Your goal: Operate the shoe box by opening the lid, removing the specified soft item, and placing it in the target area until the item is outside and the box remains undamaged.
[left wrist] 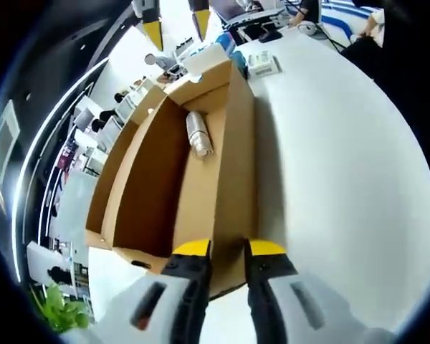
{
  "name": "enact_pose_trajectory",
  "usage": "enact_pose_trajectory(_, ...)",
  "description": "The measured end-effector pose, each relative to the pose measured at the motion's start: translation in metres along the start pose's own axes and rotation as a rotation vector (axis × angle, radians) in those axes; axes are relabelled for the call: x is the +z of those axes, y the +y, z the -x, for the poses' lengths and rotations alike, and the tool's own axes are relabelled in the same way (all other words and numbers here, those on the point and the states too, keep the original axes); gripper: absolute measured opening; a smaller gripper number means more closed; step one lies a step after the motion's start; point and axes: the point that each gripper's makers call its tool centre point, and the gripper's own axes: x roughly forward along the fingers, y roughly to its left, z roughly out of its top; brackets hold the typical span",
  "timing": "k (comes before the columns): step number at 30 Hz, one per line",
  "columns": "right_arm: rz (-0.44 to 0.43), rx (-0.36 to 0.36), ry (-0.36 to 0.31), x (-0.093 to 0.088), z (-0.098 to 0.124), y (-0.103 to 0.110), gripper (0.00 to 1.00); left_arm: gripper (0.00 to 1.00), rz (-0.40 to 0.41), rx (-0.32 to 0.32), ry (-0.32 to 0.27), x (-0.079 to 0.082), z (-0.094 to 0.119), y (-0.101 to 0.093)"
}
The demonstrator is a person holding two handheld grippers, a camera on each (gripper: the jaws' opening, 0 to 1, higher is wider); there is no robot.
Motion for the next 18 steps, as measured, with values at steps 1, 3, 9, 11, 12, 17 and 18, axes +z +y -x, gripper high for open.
enact_pose_trajectory(1, -0.015, -0.003, -0.008, 0.001, -0.003, -0.002, 0.31, 0.17, -0.006, -0.003, 0.0, 0.0, 0.0, 0.0)
enact_pose_trajectory(3, -0.046, -0.003, -0.022, 0.004, -0.01, -0.006, 0.33, 0.16, -0.02, -0.015, -0.005, 0.0, 0.0, -0.001)
enact_pose_trajectory(9, -0.097, 0.011, -0.013, 0.002, -0.024, -0.008, 0.36, 0.15, -0.059, -0.045, -0.016, 0.001, 0.001, -0.003)
enact_pose_trajectory(11, -0.106, 0.014, -0.006, 0.001, -0.027, -0.01, 0.36, 0.15, -0.065, -0.047, -0.023, 0.001, 0.001, -0.003)
enact_pose_trajectory(12, -0.112, 0.016, -0.005, 0.001, -0.027, -0.011, 0.37, 0.15, -0.075, -0.047, -0.027, 0.001, 0.001, -0.004)
enact_pose_trajectory(17, -0.135, 0.026, -0.02, 0.007, -0.036, -0.017, 0.39, 0.14, -0.103, -0.058, -0.035, 0.002, 0.002, -0.005)
enact_pose_trajectory(18, -0.133, 0.029, -0.019, 0.008, -0.039, -0.017, 0.39, 0.14, -0.104, -0.058, -0.036, 0.002, 0.002, -0.006)
